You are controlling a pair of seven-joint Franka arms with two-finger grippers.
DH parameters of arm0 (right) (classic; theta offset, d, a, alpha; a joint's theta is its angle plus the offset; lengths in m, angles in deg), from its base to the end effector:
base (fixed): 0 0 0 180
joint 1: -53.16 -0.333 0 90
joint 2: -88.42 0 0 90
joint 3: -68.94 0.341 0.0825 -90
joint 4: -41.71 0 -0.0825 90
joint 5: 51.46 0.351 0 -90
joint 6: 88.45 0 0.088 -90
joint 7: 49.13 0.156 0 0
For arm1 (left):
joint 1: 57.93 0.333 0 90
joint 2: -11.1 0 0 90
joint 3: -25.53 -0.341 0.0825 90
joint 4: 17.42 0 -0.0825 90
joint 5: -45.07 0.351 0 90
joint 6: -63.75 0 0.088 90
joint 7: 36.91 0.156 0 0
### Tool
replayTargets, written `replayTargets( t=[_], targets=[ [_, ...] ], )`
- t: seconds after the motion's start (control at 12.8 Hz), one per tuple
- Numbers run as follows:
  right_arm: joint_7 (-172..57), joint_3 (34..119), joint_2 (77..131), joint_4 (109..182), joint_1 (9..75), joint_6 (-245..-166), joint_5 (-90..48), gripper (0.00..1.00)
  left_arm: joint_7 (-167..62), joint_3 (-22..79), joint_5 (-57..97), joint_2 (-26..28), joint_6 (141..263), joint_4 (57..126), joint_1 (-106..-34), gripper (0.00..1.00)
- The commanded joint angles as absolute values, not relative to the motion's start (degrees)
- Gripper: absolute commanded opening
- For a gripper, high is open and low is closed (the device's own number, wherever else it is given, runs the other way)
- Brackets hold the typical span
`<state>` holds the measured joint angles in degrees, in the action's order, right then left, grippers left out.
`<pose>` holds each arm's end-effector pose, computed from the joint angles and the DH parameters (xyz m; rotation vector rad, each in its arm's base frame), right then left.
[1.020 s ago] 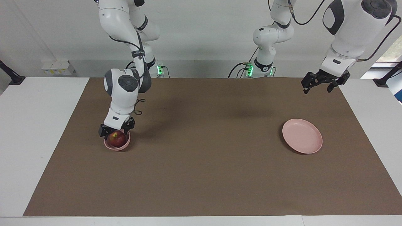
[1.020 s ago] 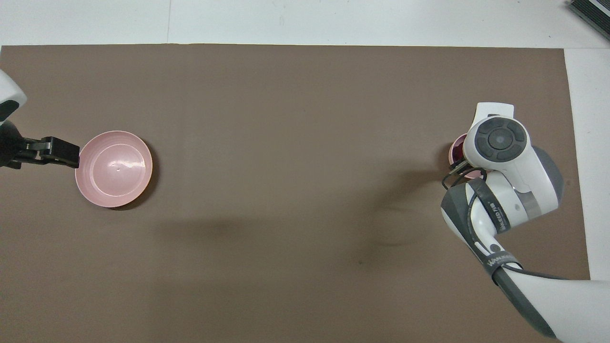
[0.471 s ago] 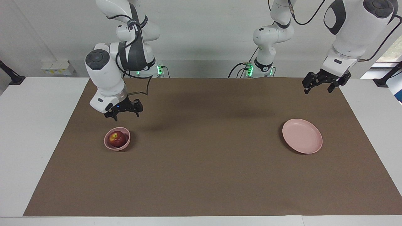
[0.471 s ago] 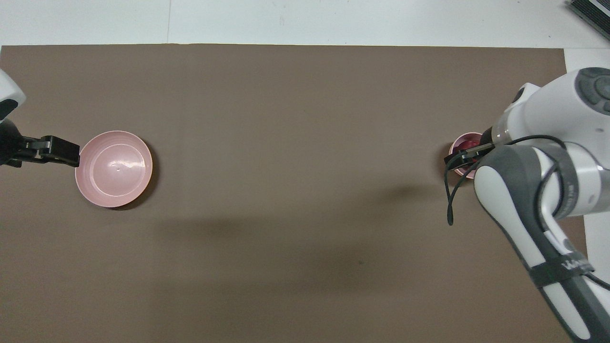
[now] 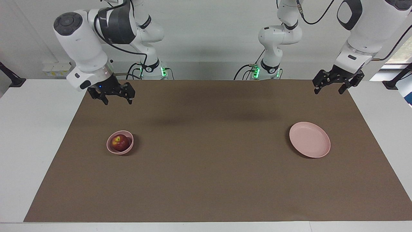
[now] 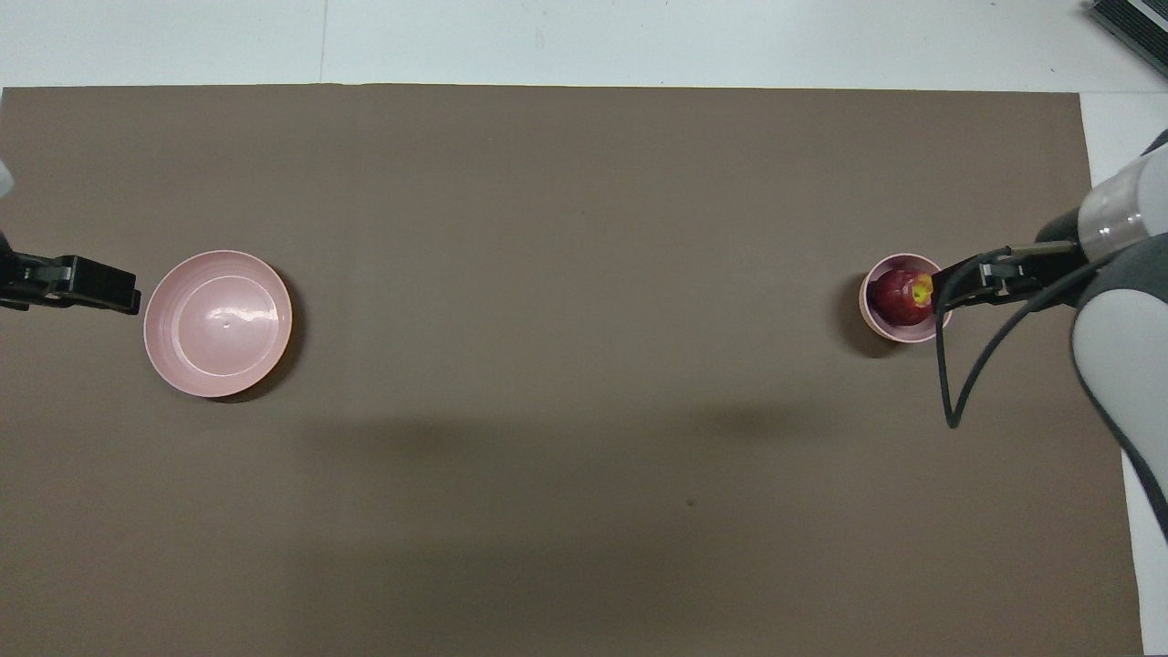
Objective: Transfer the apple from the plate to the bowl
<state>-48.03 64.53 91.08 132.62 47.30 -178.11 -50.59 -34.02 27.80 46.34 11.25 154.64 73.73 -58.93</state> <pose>0.5306 0.0167 0.5687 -3.1297 -0.0088 0.1070 0.5210 -0.0264 0.5944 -3.1148 0.1682 0.0029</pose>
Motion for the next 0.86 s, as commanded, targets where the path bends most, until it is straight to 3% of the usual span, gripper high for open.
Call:
replayTargets(
  t=[0.0, 0.78],
  targets=[
    [-47.4, 64.7, 87.6, 133.0, 48.3, -175.1, -50.3, 1.00, -33.0, 24.5, 46.1, 11.2, 152.6, 70.9, -62.5, 1.00],
    [-47.3, 64.7, 87.8, 132.9, 50.3, -175.8, -49.5, 1.00, -33.6, 24.4, 44.2, 11.5, 150.7, 70.2, -61.1, 1.00]
  ],
)
